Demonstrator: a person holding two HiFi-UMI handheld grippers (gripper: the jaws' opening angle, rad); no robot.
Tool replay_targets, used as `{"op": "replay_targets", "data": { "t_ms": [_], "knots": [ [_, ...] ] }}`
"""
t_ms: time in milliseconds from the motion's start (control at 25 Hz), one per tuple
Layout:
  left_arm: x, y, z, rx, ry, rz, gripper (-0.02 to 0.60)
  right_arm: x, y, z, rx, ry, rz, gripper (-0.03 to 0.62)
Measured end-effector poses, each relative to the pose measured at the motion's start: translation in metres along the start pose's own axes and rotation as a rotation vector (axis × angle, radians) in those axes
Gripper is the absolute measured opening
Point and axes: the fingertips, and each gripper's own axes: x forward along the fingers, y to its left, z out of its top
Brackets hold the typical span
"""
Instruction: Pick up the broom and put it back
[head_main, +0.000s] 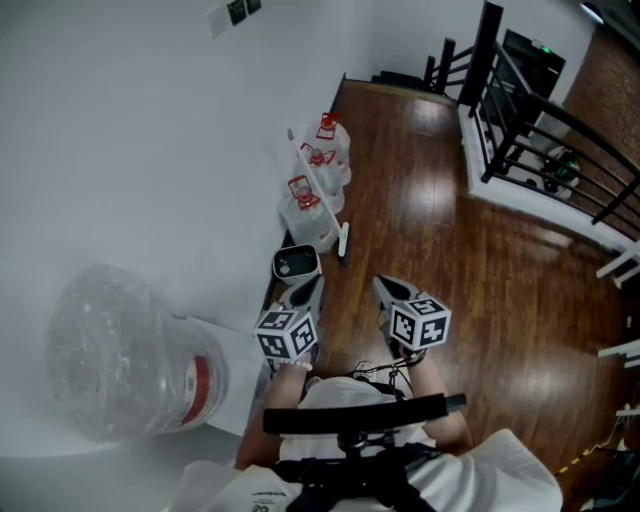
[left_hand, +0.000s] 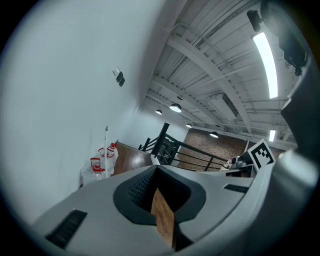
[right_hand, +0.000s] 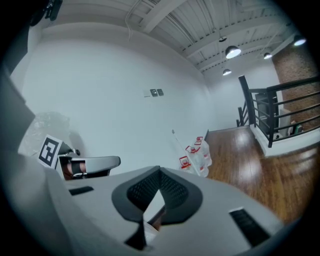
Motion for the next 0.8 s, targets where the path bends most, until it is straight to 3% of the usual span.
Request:
{"op": "replay_targets", "data": {
  "t_ms": [360, 800],
  "knots": [
    [0.024, -0.017, 0.013, 0.044, -0.004, 0.036, -0.014, -0.012, -0.037, 0.007, 0.023, -0.004, 0.019, 0.009],
    [0.046, 0.007, 0.024, 0.025, -0.035, 0.119, -0.014, 0.016, -0.090, -0.002, 0.061, 0.032, 0.030, 0.009]
  ]
}}
